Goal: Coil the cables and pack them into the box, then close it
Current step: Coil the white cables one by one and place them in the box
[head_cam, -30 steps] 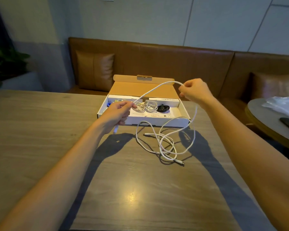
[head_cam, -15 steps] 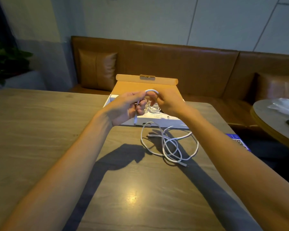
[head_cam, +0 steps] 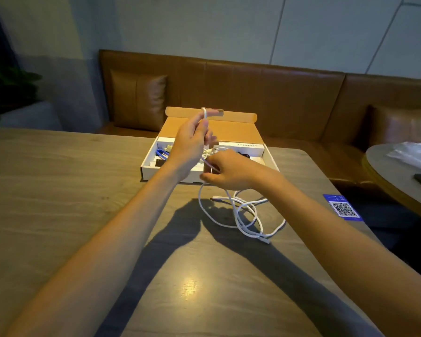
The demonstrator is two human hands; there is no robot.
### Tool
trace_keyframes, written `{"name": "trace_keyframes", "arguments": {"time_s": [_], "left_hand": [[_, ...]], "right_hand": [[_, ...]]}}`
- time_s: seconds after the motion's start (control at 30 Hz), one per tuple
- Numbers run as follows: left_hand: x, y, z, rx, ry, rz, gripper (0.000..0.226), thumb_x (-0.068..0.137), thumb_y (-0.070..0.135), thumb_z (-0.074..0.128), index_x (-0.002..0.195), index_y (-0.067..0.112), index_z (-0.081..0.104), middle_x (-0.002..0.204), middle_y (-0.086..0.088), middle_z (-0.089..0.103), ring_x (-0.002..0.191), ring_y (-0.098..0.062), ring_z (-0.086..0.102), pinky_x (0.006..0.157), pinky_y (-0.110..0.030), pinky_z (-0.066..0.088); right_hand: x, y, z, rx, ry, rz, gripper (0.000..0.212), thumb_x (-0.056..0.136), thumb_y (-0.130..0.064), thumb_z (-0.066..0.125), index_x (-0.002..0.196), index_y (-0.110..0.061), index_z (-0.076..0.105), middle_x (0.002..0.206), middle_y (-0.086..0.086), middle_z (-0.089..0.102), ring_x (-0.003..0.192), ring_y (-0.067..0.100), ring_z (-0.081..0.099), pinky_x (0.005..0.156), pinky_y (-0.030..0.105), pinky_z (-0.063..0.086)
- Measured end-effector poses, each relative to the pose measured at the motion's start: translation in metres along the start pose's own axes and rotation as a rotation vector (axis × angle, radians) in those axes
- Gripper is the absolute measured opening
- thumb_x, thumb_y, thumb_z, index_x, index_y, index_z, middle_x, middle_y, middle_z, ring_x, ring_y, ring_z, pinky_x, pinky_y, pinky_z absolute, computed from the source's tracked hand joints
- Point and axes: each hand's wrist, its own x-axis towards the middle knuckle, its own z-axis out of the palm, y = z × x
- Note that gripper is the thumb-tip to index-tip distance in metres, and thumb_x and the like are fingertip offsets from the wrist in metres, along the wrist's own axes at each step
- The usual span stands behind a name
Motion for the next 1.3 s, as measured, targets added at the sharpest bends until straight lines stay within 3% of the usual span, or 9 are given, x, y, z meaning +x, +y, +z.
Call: {"name": "trace_keyframes", "arguments": {"time_s": [0.17,0.33,0.57,0.63,0.73,0.9,1.07,1.17,1.3], "left_hand": [[0.001,-0.013,-0.013,0.451,-0.211,0.062,0.029,0.109,0.023,0.036,0.097,0.015,0.061,0.072,0.001,0.055,0.065,-0.011,0.050,0.060,-0.031,0.045],[-0.003,0.007,-0.026,-0.427,-0.491,-0.355,0.027,0.105,0.021,0.032,0.095,0.011,0.054,0.052,0.007,0.028,0.044,-0.006,0.020,0.039,-0.018,0.016],[0.004,0.027,-0.014,-1.234,-0.410,-0.321,0.037,0.107,0.030,0.029,0.107,0.008,0.059,0.062,0.005,0.026,0.054,-0.007,0.019,0.050,-0.022,0.019],[0.009,0.027,-0.008,-1.033,-0.165,-0.213,0.040,0.109,0.032,0.028,0.113,0.010,0.060,0.063,0.003,0.035,0.055,-0.008,0.028,0.053,-0.023,0.027],[0.012,0.016,-0.009,-0.104,0.068,0.125,0.033,0.110,0.024,0.033,0.113,0.006,0.060,0.070,-0.001,0.052,0.058,-0.005,0.048,0.057,-0.017,0.038],[0.010,-0.002,-0.017,0.747,-0.101,0.226,0.026,0.106,0.018,0.041,0.090,0.012,0.060,0.081,0.000,0.053,0.074,-0.011,0.048,0.065,-0.024,0.036],[0.002,0.019,-0.033,-0.018,-0.541,-0.429,0.052,0.106,0.048,0.031,0.084,0.011,0.059,0.058,0.004,0.037,0.049,-0.008,0.027,0.046,-0.021,0.024],[0.001,0.030,-0.032,-0.577,-0.609,-0.410,0.044,0.107,0.044,0.026,0.084,0.014,0.048,0.054,0.006,0.032,0.047,-0.006,0.016,0.042,-0.019,0.019],[0.011,0.039,-0.017,-0.943,-0.280,-0.253,0.040,0.110,0.035,0.024,0.098,0.009,0.052,0.066,0.001,0.037,0.056,-0.009,0.033,0.056,-0.022,0.036]], "right_hand": [[-0.007,0.004,-0.043,0.060,0.170,-0.108,0.016,0.097,-0.029,0.064,0.090,-0.018,0.073,0.071,-0.008,0.062,0.062,0.005,0.051,0.058,0.015,0.036],[-0.002,0.025,-0.062,0.281,0.434,-0.073,0.024,0.095,-0.037,0.064,0.098,-0.014,0.071,0.079,-0.004,0.065,0.065,0.004,0.052,0.059,0.026,0.043],[0.001,0.010,-0.026,0.455,0.299,0.021,0.040,0.108,-0.023,0.039,0.079,-0.028,0.066,0.060,-0.008,0.061,0.053,0.009,0.048,0.055,0.029,0.041],[0.002,0.005,-0.020,0.344,0.150,0.036,0.031,0.105,-0.025,0.045,0.089,-0.017,0.070,0.069,-0.002,0.066,0.062,0.013,0.057,0.065,0.037,0.050],[0.002,0.000,-0.029,0.186,0.045,0.055,0.028,0.099,-0.032,0.057,0.100,-0.009,0.073,0.076,0.004,0.069,0.069,0.018,0.062,0.068,0.036,0.053],[-0.005,0.004,-0.064,0.089,0.156,0.009,0.023,0.095,-0.036,0.065,0.100,-0.017,0.077,0.079,-0.002,0.069,0.067,0.009,0.057,0.061,0.025,0.047],[-0.002,0.021,-0.074,0.196,0.389,0.007,0.019,0.094,-0.037,0.067,0.100,-0.020,0.074,0.077,-0.013,0.061,0.063,-0.005,0.051,0.056,0.011,0.039],[0.001,0.024,-0.058,0.363,0.440,0.021,0.024,0.101,-0.033,0.057,0.092,-0.016,0.072,0.073,-0.004,0.062,0.059,0.002,0.050,0.058,0.022,0.043],[-0.001,0.014,-0.039,0.436,0.254,0.087,0.039,0.106,-0.035,0.045,0.092,-0.011,0.072,0.067,0.003,0.057,0.059,0.017,0.045,0.057,0.034,0.038]]}}
